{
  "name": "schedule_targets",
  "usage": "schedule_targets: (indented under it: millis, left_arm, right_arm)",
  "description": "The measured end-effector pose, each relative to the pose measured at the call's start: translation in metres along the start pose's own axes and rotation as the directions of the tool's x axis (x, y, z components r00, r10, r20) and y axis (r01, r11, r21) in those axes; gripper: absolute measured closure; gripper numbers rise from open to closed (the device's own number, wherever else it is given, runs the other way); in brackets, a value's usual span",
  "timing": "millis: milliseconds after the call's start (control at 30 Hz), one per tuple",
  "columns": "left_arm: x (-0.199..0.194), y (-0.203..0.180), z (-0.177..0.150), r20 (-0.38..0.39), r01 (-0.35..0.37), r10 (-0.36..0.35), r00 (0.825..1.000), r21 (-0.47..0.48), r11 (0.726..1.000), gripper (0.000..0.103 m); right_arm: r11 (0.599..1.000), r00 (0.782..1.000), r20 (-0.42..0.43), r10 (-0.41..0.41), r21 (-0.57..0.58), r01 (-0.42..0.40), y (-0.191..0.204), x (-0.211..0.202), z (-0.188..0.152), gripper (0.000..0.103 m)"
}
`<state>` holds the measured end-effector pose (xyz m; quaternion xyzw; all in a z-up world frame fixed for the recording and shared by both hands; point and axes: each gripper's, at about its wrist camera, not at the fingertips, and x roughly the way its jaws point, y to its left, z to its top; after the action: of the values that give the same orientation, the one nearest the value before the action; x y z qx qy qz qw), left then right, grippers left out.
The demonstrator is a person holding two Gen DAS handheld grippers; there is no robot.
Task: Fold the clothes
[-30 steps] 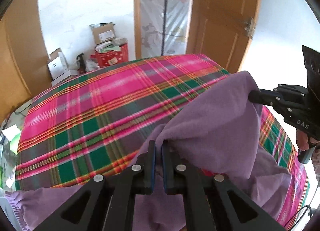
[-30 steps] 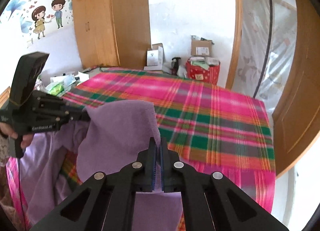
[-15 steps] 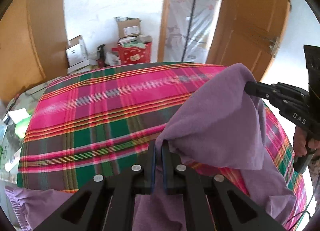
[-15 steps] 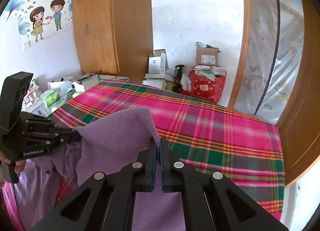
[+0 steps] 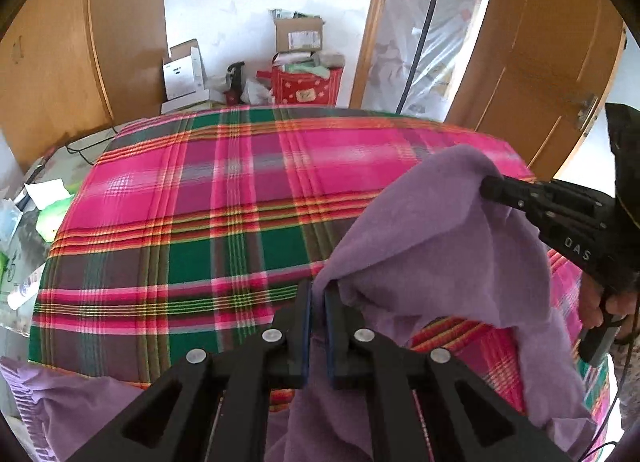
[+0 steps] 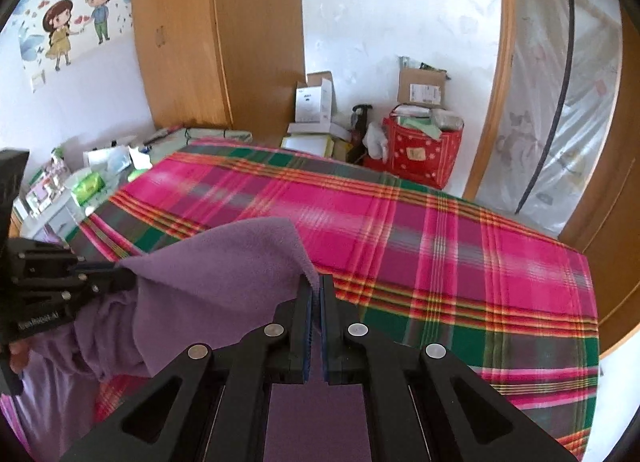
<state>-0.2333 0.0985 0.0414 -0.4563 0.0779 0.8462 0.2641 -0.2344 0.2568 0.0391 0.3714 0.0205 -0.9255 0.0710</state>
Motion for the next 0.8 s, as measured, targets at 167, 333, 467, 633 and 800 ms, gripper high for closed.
schedule_targets:
  millis: [167, 333, 467, 633, 800]
  left_arm:
    - [0.003, 0.004, -0.005, -0.036, -0.019, 0.018, 0.999, -0.021, 1.0, 0.09]
    - [-0.015, 0.006, -0.016, -0.027, -0.005, 0.004, 1.0, -0.027, 1.0, 0.084]
    - [-0.051, 0.006, -0.028, 0.021, 0.006, -0.005, 1.0, -0.016, 1.0, 0.083]
    - [-0.098, 0.004, -0.056, 0.072, 0.018, -0.018, 0.997, 0.002, 1.0, 0.078]
    - [-0.129, 0.006, -0.097, 0.07, 0.019, -0.018, 0.997, -0.011, 1.0, 0.078]
  right_arm:
    - [0.999, 0.998, -0.063, 0.02, 0.046, -0.017, -0.008, 0.005, -0.01, 0.093]
    - [0.994, 0.997, -0.069, 0.027, 0.108, -0.02, -0.02, -0.019, -0.026, 0.08]
    - [0.989, 0.997, -0.059, 0.041, 0.145, -0.032, -0.024, -0.05, -0.048, 0.077]
    - [0.981, 0.997, -0.058, 0.06, 0.187, -0.048, -0.025, -0.096, -0.087, 0.073]
    - [0.967, 0.998, -0.04, 0.054, 0.252, -0.042, -0.024, -0.14, -0.125, 0.072]
